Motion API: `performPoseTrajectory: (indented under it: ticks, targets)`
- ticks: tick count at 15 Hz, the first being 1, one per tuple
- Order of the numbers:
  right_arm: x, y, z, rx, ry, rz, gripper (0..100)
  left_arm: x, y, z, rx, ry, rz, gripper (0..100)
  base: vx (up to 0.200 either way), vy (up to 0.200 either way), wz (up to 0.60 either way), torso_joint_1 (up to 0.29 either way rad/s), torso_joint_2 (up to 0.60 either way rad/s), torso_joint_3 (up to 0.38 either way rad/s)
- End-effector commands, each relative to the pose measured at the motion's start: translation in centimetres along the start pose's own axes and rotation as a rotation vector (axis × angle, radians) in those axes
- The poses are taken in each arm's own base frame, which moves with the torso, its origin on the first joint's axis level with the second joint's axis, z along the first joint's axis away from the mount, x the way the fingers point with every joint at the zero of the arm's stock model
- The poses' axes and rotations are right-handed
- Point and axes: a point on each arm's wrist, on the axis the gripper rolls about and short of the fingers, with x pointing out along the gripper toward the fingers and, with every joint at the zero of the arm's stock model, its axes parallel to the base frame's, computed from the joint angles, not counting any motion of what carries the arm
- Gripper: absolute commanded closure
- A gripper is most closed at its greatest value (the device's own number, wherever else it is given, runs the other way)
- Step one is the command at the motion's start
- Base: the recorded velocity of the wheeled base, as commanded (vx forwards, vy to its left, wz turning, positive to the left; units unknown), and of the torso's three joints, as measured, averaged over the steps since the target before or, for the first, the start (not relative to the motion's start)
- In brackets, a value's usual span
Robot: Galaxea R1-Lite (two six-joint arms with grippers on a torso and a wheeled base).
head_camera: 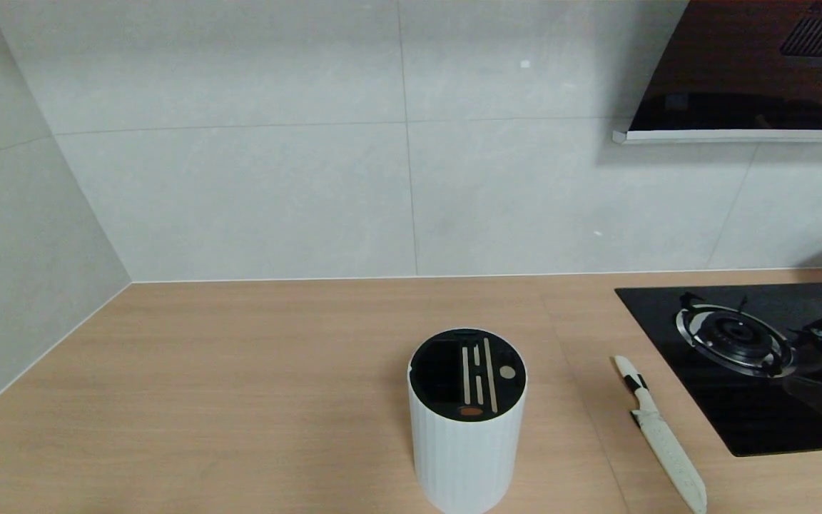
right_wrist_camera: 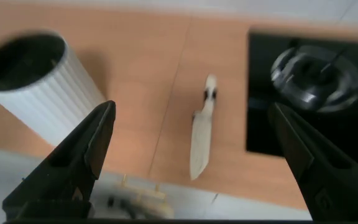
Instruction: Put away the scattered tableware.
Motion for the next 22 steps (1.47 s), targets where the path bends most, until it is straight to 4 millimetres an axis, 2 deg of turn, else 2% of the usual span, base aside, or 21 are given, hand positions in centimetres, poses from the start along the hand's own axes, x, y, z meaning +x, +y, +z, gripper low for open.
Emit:
performPoseTrajectory:
  ticks: [1,2,4,7,12,14,22]
  targets:
    - [7.5,0.0,-0.4,0.0,0.193,0.03,0,0.0,0.0,0.0,0.0,0.0,0.0,0,0.0,0.0,0.0,0.0,0.0,0.0]
    - [8.5,-0.1,-0.6,0.001,0.21,0.028,0,0.0,0.0,0.0,0.0,0.0,0.0,0,0.0,0.0,0.0,0.0,0.0,0.0]
    - [12.2,-0.3,-2.6,0.008,0.342,0.008,0,0.0,0.0,0.0,0.0,0.0,0.0,0,0.0,0.0,0.0,0.0,0.0,0.0]
    - [15.7,-0.7,-5.9,0.01,0.447,-0.036,0,0.0,0.0,0.0,0.0,0.0,0.0,0,0.0,0.0,0.0,0.0,0.0,0.0]
    - [20.4,-1.2,-10.3,0.008,0.431,-0.077,0,0.0,0.0,0.0,0.0,0.0,0.0,0,0.0,0.0,0.0,0.0,0.0,0.0]
    - [21.6,-1.5,-11.9,0.016,0.448,-0.092,0,0.0,0.0,0.0,0.0,0.0,0.0,0,0.0,0.0,0.0,0.0,0.0,0.0]
    - [24.7,-2.2,-14.5,0.074,0.375,-0.145,0,0.0,0.0,0.0,0.0,0.0,0.0,0,0.0,0.0,0.0,0.0,0.0,0.0]
